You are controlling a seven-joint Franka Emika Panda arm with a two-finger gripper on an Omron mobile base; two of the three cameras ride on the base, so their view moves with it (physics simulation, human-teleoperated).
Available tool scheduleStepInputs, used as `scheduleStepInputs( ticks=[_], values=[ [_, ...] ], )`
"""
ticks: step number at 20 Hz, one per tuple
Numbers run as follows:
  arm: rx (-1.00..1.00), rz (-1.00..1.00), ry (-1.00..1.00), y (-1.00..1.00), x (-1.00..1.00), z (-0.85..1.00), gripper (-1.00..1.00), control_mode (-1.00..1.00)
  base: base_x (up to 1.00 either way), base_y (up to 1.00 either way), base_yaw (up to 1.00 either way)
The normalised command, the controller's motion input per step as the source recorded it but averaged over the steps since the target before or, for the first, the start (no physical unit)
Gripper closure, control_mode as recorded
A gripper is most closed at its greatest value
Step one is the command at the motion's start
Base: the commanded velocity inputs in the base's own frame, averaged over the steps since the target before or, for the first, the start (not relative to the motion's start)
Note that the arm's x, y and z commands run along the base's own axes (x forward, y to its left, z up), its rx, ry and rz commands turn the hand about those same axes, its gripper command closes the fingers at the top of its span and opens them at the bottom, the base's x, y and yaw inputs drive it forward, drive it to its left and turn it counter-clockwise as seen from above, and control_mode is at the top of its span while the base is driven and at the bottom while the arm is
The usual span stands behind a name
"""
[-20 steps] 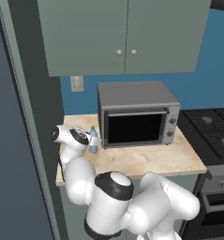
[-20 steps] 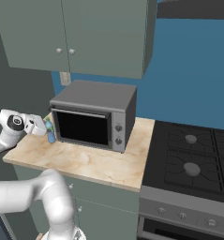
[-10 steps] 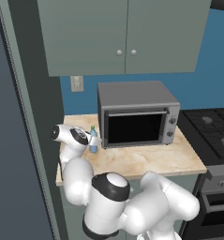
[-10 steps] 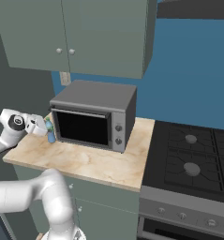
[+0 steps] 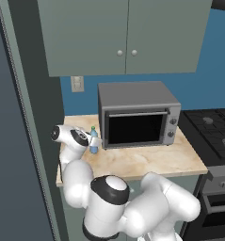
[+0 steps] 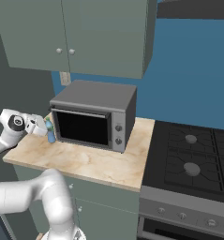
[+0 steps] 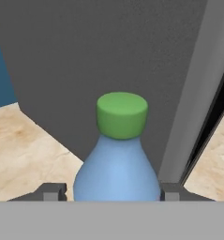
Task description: Take the bottled waters from the counter and place them in the freezer to freeze. Close the freezer door after placing the bottles.
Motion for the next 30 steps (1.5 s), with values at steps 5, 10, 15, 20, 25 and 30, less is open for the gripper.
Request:
scheduleStepInputs(
  ticks=[5, 10, 15, 20, 25, 30],
  values=[
    [0.0, 0.0, 0.0, 0.0, 0.0, 0.0, 1.0, -1.0, 0.0, 0.0, 0.0],
    [0.0, 0.0, 0.0, 0.0, 0.0, 0.0, 1.0, -1.0, 0.0, 0.0, 0.0],
    [0.06, 0.0, -0.06, -0.02, -0.43, 0.06, 1.0, -1.0, 0.0, 0.0, 0.0],
    [0.21, 0.05, -0.05, -0.13, -0.57, 0.61, 1.0, -1.0, 0.0, 0.0, 0.0],
    [0.06, 0.16, -0.04, 0.0, -0.83, 0.63, 1.0, -1.0, 0.0, 0.0, 0.0],
    [0.02, 0.19, -0.05, -0.05, -0.92, 0.78, 1.0, -1.0, 0.0, 0.0, 0.0]
  ],
)
